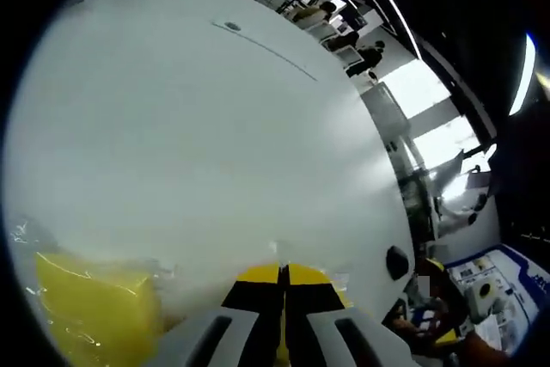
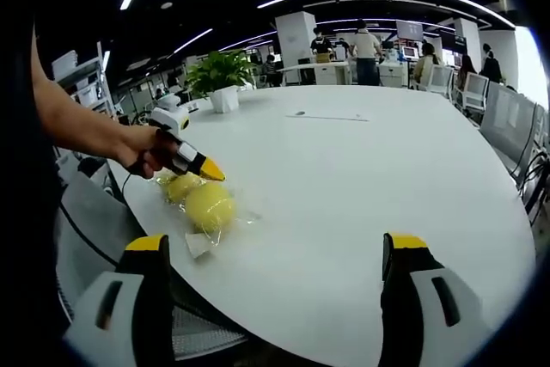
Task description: Compare the silicone blocks by pressing each to a similar depth, holding the contact briefly, and releasing to observe deformation and rebound differences across the visible hardness samples.
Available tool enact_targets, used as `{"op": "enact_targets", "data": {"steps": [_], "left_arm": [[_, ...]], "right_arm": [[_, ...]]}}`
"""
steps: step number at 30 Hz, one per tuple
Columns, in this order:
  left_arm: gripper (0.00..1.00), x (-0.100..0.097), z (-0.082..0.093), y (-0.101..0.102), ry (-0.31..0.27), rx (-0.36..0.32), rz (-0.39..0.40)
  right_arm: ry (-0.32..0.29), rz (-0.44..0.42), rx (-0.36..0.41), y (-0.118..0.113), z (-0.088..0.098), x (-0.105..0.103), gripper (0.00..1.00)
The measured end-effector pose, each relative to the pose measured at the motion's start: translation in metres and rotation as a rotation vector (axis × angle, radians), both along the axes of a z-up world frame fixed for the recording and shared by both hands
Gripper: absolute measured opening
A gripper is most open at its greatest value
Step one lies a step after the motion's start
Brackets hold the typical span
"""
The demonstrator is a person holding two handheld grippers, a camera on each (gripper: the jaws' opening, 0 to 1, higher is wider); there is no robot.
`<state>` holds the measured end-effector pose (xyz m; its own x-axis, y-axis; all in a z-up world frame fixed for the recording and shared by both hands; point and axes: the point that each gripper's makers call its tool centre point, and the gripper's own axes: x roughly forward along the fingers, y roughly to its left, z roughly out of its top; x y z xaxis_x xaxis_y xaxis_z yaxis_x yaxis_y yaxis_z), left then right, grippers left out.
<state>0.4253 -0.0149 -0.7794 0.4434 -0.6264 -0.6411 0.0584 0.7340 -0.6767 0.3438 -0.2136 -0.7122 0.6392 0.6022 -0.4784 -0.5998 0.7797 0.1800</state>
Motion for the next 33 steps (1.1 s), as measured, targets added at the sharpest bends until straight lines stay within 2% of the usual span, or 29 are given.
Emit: {"op": "enact_targets", "data": {"steps": [7,13,19,20,22,24,26,33], "left_arm": [[0.00,0.003,0.025,-0.015,-0.042,-0.061,-0.006],[0.00,0.007,0.053,-0.029,-0.111,-0.096,-0.041],[0.00,0.011,0.074,-0.035,-0.201,-0.108,-0.090],[0.00,0.013,0.079,-0.035,-0.232,-0.100,-0.104],[0.00,0.013,0.087,-0.037,-0.250,-0.115,-0.112],[0.00,0.014,0.101,-0.040,-0.308,-0.108,-0.155],[0.00,0.016,0.109,-0.040,-0.337,-0.098,-0.181],[0.00,0.019,0.143,-0.042,-0.456,-0.085,-0.254]], "right_arm": [[-0.008,0.004,0.004,0.003,0.002,0.001,0.96],[-0.015,0.004,0.009,0.004,0.004,0.001,0.96],[-0.022,0.006,0.012,0.005,0.007,0.000,0.96],[-0.023,0.007,0.012,0.005,0.007,0.000,0.96],[-0.026,0.008,0.012,0.004,0.009,0.000,0.96],[-0.030,0.008,0.017,0.005,0.011,0.001,0.96],[-0.033,0.011,0.021,0.006,0.013,0.002,0.96],[-0.064,0.033,0.042,0.018,0.031,0.012,0.96]]}}
